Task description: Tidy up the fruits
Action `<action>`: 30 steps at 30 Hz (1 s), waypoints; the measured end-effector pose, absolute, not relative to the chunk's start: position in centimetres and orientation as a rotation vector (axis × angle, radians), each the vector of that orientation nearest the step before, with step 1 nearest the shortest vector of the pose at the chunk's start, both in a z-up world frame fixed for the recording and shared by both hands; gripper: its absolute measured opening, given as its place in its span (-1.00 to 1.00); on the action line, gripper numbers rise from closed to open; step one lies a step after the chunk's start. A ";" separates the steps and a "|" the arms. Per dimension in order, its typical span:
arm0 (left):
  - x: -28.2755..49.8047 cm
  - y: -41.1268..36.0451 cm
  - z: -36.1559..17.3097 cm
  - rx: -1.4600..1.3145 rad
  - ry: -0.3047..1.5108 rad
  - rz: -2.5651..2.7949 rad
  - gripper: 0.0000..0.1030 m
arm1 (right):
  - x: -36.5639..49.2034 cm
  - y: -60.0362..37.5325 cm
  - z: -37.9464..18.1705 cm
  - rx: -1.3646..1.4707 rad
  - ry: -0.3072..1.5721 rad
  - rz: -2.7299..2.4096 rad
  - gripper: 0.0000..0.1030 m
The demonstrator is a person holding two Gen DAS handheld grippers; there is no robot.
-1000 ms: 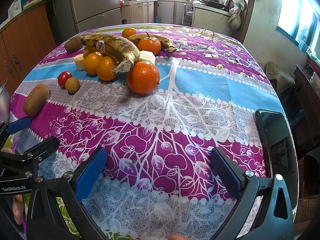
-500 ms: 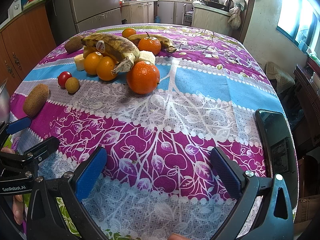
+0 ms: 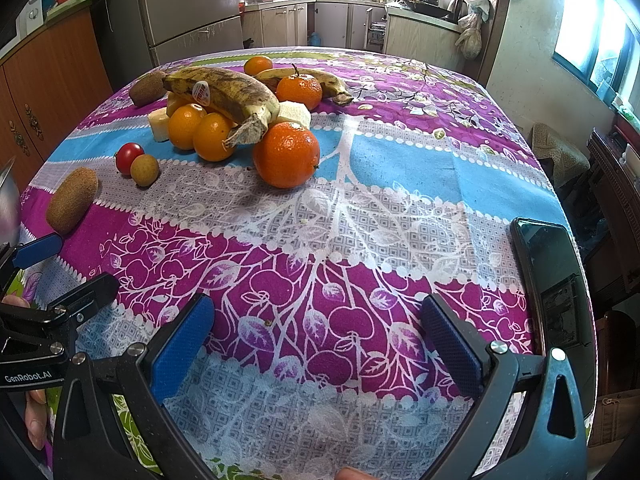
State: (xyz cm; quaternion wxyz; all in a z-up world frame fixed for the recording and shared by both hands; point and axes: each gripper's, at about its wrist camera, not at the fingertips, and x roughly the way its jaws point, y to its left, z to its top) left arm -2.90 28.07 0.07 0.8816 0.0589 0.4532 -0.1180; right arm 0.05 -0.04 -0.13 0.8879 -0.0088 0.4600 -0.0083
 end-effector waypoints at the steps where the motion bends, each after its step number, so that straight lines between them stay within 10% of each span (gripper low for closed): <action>1: -2.9 28.1 0.1 0.123 0.944 -0.246 1.00 | 0.0 0.0 -0.2 -0.018 0.956 -0.017 1.00; 30: -3.6 28.3 -0.1 0.137 0.943 -0.258 1.00 | -0.3 0.0 0.0 -0.016 0.957 -0.028 1.00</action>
